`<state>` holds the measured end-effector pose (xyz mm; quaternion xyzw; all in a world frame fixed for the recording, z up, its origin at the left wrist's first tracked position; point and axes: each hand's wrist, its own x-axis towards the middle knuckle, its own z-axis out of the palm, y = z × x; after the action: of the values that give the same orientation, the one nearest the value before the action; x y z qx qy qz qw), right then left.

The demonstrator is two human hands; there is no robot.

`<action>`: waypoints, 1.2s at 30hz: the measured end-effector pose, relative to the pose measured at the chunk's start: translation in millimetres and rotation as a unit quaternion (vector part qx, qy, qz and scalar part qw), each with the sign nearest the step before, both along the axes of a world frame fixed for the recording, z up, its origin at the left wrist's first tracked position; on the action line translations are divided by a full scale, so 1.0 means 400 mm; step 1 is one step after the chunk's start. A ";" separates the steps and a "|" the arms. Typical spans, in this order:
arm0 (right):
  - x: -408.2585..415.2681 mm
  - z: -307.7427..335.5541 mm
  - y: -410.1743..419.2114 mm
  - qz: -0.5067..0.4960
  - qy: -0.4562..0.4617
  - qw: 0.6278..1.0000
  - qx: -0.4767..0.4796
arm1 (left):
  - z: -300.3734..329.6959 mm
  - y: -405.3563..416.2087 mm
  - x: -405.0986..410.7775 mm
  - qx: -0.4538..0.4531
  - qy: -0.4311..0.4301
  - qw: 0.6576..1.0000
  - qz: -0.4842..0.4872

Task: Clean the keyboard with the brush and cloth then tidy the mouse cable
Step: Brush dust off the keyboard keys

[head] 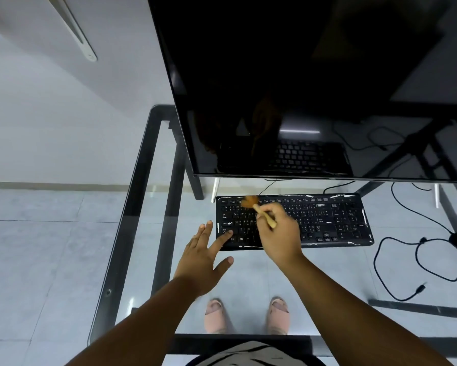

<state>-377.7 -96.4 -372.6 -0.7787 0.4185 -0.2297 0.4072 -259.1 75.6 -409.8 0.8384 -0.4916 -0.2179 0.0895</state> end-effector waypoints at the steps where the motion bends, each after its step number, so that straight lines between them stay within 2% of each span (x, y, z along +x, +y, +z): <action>1: -0.007 0.002 -0.006 -0.023 -0.008 1.000 0.006 | 0.003 -0.001 -0.001 -0.005 0.007 1.000 0.006; 2: -0.013 0.004 -0.012 -0.018 -0.018 1.000 0.014 | 0.008 -0.004 -0.002 -0.008 0.013 1.000 0.010; 4: -0.023 0.011 -0.015 0.052 -0.022 0.998 0.026 | 0.016 -0.010 -0.004 -0.012 0.021 1.000 0.019; 6: -0.038 0.010 -0.020 0.085 0.010 0.996 0.017 | 0.027 -0.021 -0.009 -0.021 0.026 0.999 0.034; 8: -0.048 0.005 -0.033 0.013 0.030 0.999 -0.002 | 0.036 -0.035 -0.014 -0.025 0.026 0.998 0.054; 10: -0.051 0.014 -0.043 -0.048 0.007 0.999 0.004 | 0.043 -0.049 -0.024 -0.033 0.009 0.997 0.069; 11: -0.051 0.023 -0.048 -0.038 -0.010 0.999 0.015 | 0.046 -0.059 -0.033 -0.041 -0.004 0.997 0.071; 13: -0.045 0.034 -0.050 0.042 -0.020 0.998 0.034 | 0.050 -0.073 -0.050 -0.058 -0.023 0.996 0.068; 15: -0.046 0.030 -0.053 0.090 0.014 0.995 0.026 | 0.053 -0.085 -0.069 -0.056 -0.031 0.996 0.058; 17: -0.055 0.016 -0.066 0.031 0.038 0.999 0.013 | 0.054 -0.097 -0.092 -0.043 -0.039 0.997 0.045; 19: -0.063 0.017 -0.073 -0.040 0.023 0.999 0.015 | 0.056 -0.103 -0.106 -0.031 -0.048 0.998 0.034; 21: -0.074 0.024 -0.079 -0.008 -0.006 1.000 0.027 | 0.056 -0.113 -0.119 -0.024 -0.050 0.998 0.023; 23: -0.085 0.026 -0.083 0.062 0.014 0.998 0.031 | 0.057 -0.123 -0.127 -0.019 -0.051 0.998 0.016; 24: -0.091 0.022 -0.087 0.061 0.034 0.997 0.022 | 0.056 -0.127 -0.130 -0.014 -0.050 0.999 0.012; 27: -0.116 0.019 -0.110 -0.057 0.036 0.998 0.010 | 0.050 -0.140 -0.139 -0.001 -0.049 0.999 0.011; 28: -0.125 0.021 -0.116 -0.068 0.021 0.997 0.019 | 0.049 -0.143 -0.141 -0.001 -0.048 0.999 0.015; 30: -0.140 0.027 -0.124 -0.015 0.006 0.999 0.042 | 0.048 -0.147 -0.146 -0.002 -0.048 0.999 0.024; 32: -0.160 0.025 -0.127 0.027 0.031 0.999 0.035 | 0.047 -0.150 -0.150 0.009 -0.058 0.998 0.025; 34: -0.179 0.021 -0.139 -0.031 0.052 0.998 0.014 | 0.048 -0.156 -0.157 0.005 -0.067 0.997 0.036; 36: -0.196 0.025 -0.153 -0.082 0.033 0.996 0.015 | 0.049 -0.165 -0.166 -0.002 -0.076 0.996 0.051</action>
<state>-456.1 -157.5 -362.5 -0.7430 0.4972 -0.2300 0.3846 -325.6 9.6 -390.3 0.8761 -0.4544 -0.1478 0.0645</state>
